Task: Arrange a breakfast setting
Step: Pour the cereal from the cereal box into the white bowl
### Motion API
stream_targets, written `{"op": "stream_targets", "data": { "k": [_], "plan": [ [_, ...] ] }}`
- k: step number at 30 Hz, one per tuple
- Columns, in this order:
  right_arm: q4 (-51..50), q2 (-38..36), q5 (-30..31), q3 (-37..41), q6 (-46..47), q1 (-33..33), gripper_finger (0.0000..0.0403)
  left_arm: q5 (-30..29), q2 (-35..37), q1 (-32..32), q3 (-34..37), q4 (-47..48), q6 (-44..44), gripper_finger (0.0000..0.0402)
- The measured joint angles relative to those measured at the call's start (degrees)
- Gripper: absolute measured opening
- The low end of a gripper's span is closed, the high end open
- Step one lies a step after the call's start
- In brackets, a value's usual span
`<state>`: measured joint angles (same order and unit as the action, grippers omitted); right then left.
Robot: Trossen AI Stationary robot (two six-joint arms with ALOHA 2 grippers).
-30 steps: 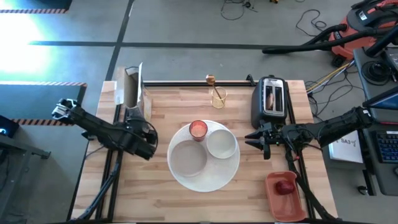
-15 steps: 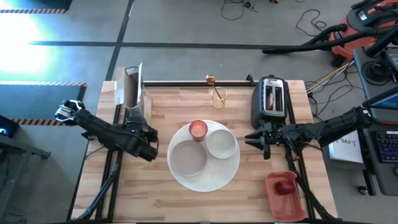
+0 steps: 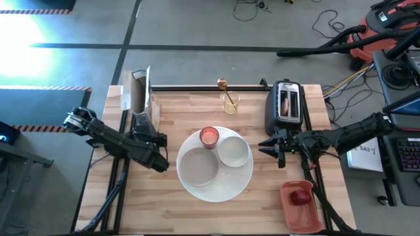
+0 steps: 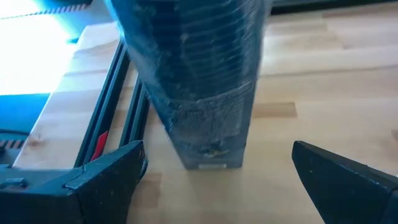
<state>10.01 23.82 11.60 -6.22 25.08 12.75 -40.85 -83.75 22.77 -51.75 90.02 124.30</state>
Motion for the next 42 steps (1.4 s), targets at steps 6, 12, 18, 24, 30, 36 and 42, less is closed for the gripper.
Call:
{"op": "stream_targets", "data": {
  "k": [6,12,18,24,30,36,42],
  "plan": [
    [0.0,0.0,0.0,0.0,0.0,0.0,0.0128,-2.7,-1.3,-0.2,1.0,0.0,1.6,0.0391],
    [-0.1,0.0,0.0,0.0,0.0,0.0,0.0128,-4.8,-1.2,-2.0,3.9,-0.1,1.9,0.0391],
    [-0.1,0.0,0.0,0.0,0.0,0.0,0.0128,-10.3,-1.1,-5.2,6.2,-1.8,2.3,0.0391],
    [-0.1,0.0,0.0,0.0,0.0,0.0,0.0128,-16.7,-1.1,-9.1,10.4,-7.3,1.8,0.0391],
    [-0.1,0.0,0.0,0.0,0.0,0.0,0.0128,-20.8,-1.1,-10.6,13.1,-9.4,1.3,0.0391],
    [-0.1,0.0,0.0,0.0,0.0,0.0,0.0128,-21.6,-1.1,-10.8,16.7,-12.9,3.2,0.0370],
    [-0.1,0.0,0.0,0.0,0.0,0.0,0.0128,-27.2,-1.1,-10.9,22.8,-23.1,3.7,0.0330]
  ]
}}
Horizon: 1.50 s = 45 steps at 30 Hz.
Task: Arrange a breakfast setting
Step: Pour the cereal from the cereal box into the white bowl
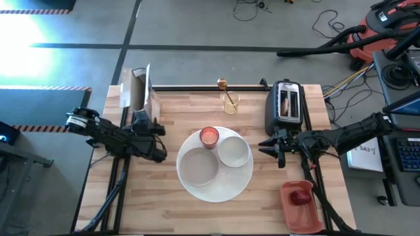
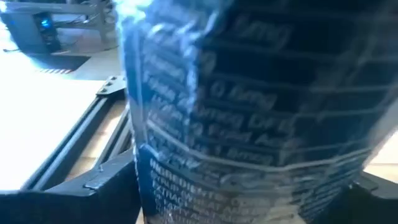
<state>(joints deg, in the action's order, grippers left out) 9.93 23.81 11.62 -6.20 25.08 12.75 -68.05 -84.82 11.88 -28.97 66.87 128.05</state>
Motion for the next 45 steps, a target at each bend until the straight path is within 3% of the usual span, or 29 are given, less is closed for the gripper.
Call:
{"op": "stream_targets", "data": {
  "k": [4,13,19,30,38,45],
  "plan": [
    [0.0,0.0,0.0,0.0,0.0,0.0,0.0128,-2.5,0.0,0.0,1.9,-2.8,-0.1,0.0300],
    [0.0,0.0,0.0,0.0,0.0,0.0,0.0128,-2.1,0.0,0.0,1.3,-3.0,-3.1,0.0245],
    [-0.1,0.0,0.0,0.0,0.0,0.0,0.0128,-1.5,0.0,0.0,-0.9,-3.4,-9.6,0.0241],
    [-0.1,0.0,0.0,0.0,0.0,0.0,0.0128,-1.7,0.0,0.3,-1.2,-4.8,-7.9,0.0272],
    [-0.1,0.0,0.0,0.0,0.0,0.0,0.0128,-1.2,0.0,0.3,-3.7,-4.9,-11.5,0.0208],
    [-0.1,0.0,0.0,0.0,0.0,0.0,0.0128,0.6,0.6,1.0,-10.3,-0.5,-20.4,0.0207]
  ]
}}
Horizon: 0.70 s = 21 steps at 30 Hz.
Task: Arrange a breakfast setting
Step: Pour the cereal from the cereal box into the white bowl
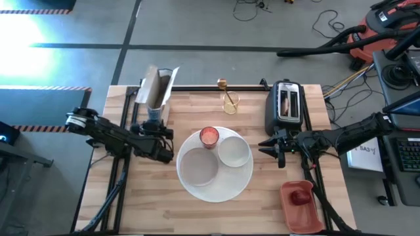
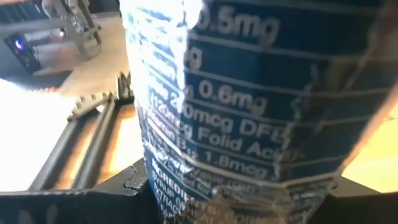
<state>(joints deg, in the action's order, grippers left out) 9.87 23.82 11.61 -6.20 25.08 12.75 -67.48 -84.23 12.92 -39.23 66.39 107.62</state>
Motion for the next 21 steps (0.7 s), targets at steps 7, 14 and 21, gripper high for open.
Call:
{"op": "stream_targets", "data": {
  "k": [7,14,21],
  "plan": [
    [0.0,0.0,0.0,0.0,0.0,0.0,0.0128,1.0,4.5,3.5,-8.5,17.2,0.4,0.0207],
    [-0.1,0.0,0.0,0.0,0.0,0.0,0.0128,10.1,11.5,8.9,-18.0,23.7,-12.3,0.0206],
    [-0.1,0.0,0.0,0.0,0.0,0.0,0.0128,24.2,16.7,14.9,-28.3,23.7,-22.0,0.0206]
  ]
}}
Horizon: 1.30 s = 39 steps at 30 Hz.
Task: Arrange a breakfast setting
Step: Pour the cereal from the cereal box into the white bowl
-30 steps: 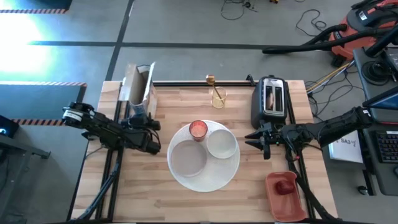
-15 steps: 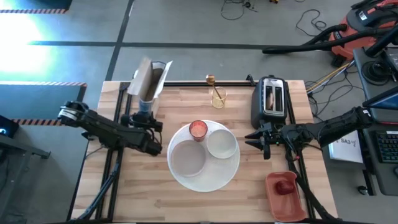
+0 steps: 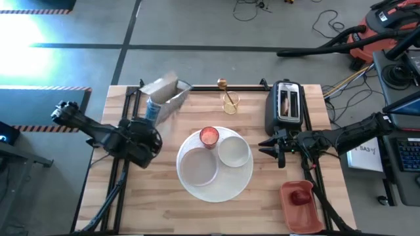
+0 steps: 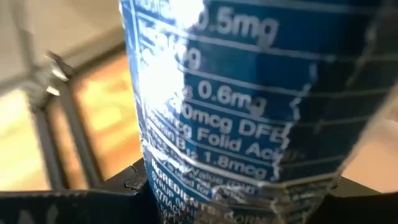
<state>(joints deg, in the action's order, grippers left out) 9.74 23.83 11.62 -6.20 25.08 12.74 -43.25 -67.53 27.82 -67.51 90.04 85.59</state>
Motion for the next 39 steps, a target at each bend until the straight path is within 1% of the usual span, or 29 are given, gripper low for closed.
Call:
{"op": "stream_targets", "data": {
  "k": [3,6,9,13,16,18,21,27,32,39],
  "plan": [
    [0.0,0.0,0.0,0.0,0.0,0.0,0.0128,5.3,0.6,1.8,-4.3,0.1,-1.7,0.0205],
    [0.0,0.0,0.0,0.0,0.0,0.0,0.0128,11.1,0.4,2.4,-8.1,0.1,-2.5,0.0205],
    [0.0,0.0,0.0,0.0,0.0,0.0,0.0128,15.7,-0.3,3.0,-11.0,0.2,-2.5,0.0205],
    [0.0,0.0,0.0,0.0,0.0,0.0,0.0128,21.8,-2.5,4.1,-13.9,0.2,-2.0,0.0205],
    [0.0,0.0,0.0,0.0,0.0,0.0,0.0128,24.9,-5.2,6.0,-16.2,0.1,-0.1,0.0205],
    [0.0,0.0,0.0,0.0,0.0,0.0,0.0128,25.8,-7.2,7.5,-17.8,0.0,0.8,0.0205],
    [0.0,0.0,0.0,0.0,0.0,0.0,0.0128,25.7,-9.6,9.6,-19.8,0.0,2.4,0.0205],
    [0.0,0.0,0.0,0.0,0.0,0.0,0.0128,25.2,-14.3,11.9,-23.6,0.0,2.4,0.0205],
    [0.0,0.0,0.0,0.0,0.0,0.0,0.0128,24.9,-18.7,12.0,-28.6,0.0,-1.4,0.0205],
    [0.0,0.0,0.0,0.0,0.0,0.0,0.0128,24.2,-24.1,11.3,-36.8,0.0,-9.3,0.0205]
  ]
}}
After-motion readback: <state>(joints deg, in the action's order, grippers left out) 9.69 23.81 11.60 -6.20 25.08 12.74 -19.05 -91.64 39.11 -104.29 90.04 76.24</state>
